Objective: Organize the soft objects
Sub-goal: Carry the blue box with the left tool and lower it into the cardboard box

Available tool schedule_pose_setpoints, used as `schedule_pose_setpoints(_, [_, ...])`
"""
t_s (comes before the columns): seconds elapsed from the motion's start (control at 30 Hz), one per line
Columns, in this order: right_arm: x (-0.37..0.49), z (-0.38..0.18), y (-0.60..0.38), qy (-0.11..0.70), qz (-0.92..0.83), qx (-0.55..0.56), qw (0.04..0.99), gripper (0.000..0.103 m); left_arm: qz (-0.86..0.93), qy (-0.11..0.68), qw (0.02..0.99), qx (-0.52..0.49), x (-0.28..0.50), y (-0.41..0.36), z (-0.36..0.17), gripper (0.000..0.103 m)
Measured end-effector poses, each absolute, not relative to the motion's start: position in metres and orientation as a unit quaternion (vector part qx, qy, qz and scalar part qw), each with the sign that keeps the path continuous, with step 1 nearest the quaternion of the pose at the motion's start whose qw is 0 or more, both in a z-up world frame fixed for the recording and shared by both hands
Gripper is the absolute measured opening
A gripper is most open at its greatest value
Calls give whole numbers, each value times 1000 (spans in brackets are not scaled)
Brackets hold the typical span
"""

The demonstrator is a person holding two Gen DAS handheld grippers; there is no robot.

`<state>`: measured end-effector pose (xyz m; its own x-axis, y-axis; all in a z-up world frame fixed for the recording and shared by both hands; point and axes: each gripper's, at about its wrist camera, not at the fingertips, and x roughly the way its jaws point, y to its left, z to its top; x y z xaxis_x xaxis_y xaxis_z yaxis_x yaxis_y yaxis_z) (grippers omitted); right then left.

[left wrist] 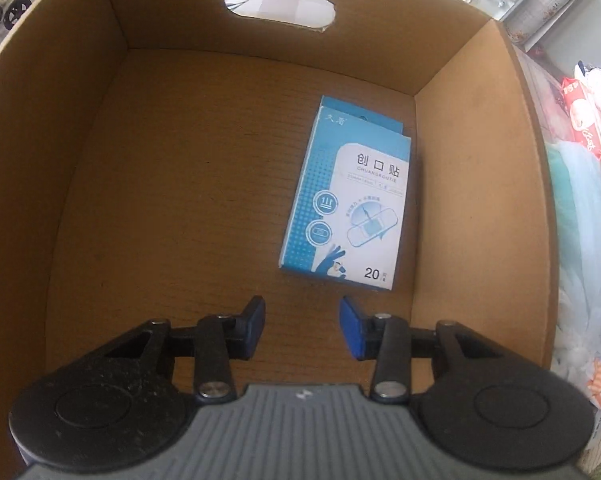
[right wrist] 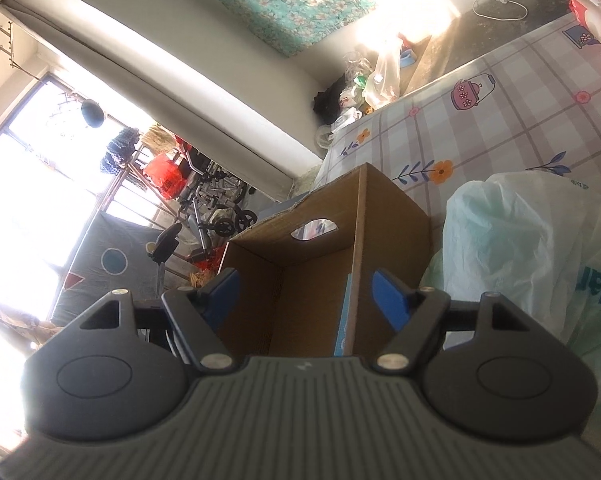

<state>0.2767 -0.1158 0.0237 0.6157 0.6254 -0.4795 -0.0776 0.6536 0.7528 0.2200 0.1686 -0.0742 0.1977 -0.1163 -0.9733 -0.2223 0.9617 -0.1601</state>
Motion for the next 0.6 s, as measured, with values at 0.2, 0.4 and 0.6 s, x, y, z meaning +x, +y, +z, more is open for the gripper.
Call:
schedule_pose_setpoints(0.2, [275, 17, -128, 381, 210, 370, 821, 75, 48, 631, 767, -105, 233, 157, -79, 35])
schedule_pose_setpoints(0.4, [273, 10, -144, 375, 201, 381, 821, 76, 49, 625, 776, -71, 245, 140, -80, 33])
schedule_pose_setpoints(0.6, [273, 1, -153, 378, 192, 386, 819, 76, 42, 611, 789, -42, 251, 127, -75, 33])
